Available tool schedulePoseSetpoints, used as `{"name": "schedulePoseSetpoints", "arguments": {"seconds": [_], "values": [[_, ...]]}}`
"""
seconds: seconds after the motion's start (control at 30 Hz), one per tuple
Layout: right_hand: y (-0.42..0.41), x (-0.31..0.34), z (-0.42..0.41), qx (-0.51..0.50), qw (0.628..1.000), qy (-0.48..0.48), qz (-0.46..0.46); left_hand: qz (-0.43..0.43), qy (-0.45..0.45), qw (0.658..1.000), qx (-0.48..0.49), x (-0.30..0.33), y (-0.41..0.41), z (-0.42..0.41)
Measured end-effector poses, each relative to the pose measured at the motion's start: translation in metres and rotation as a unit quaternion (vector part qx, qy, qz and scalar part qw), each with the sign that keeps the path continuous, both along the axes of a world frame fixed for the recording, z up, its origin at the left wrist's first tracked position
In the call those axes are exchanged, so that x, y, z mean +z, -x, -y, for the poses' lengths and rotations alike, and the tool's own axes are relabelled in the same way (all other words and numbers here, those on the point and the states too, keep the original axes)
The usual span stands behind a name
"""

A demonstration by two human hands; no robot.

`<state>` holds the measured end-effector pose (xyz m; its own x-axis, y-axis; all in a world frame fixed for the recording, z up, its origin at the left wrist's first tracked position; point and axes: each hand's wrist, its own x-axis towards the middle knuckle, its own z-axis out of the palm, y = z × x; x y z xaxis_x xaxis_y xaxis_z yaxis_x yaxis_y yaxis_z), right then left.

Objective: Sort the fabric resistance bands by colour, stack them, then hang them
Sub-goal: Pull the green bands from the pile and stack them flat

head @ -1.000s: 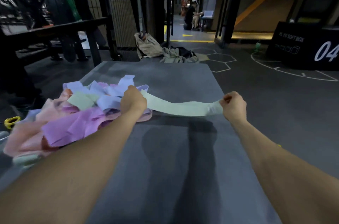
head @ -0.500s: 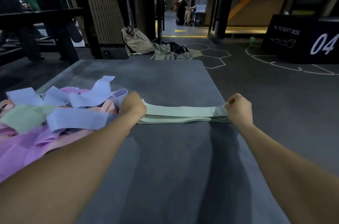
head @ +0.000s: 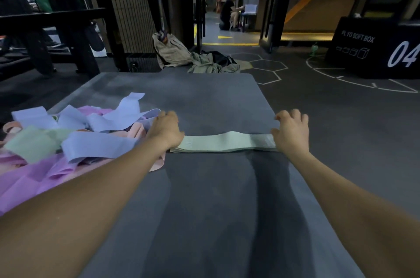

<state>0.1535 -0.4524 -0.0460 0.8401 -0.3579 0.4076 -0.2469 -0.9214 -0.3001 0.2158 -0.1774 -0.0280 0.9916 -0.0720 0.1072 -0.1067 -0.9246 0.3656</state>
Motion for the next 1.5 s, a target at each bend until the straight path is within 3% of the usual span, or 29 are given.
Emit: {"name": "schedulePoseSetpoints", "arguments": {"seconds": [0.07,0.13,0.2,0.3,0.63,0.9,1.1,1.5], "values": [[-0.004,0.009,-0.014,0.117,0.992,-0.028,-0.023,-0.009,0.024,0.996,-0.084,0.001,-0.003,-0.006],[-0.007,0.016,-0.033,0.234,0.963,-0.059,-0.118,-0.063,0.010,0.986,-0.156,0.001,-0.003,-0.012],[-0.010,0.016,-0.047,0.283,0.938,-0.050,-0.195,-0.103,-0.019,0.977,-0.184,-0.001,-0.006,-0.017],[-0.018,0.009,-0.050,0.286,0.929,-0.060,-0.226,-0.132,-0.027,0.972,-0.194,-0.010,-0.014,-0.020],[-0.018,0.007,-0.049,0.286,0.926,-0.049,-0.243,-0.110,-0.033,0.968,-0.224,-0.018,-0.021,-0.025],[-0.018,0.011,-0.053,0.263,0.937,-0.040,-0.227,-0.105,0.013,0.970,-0.218,-0.017,-0.018,-0.032],[-0.018,0.015,-0.060,0.264,0.927,-0.022,-0.267,-0.109,-0.001,0.972,-0.208,-0.017,-0.016,-0.031],[0.000,0.065,-0.182,0.310,0.936,-0.086,-0.140,0.030,0.025,0.989,-0.145,0.035,0.032,-0.103]]}}
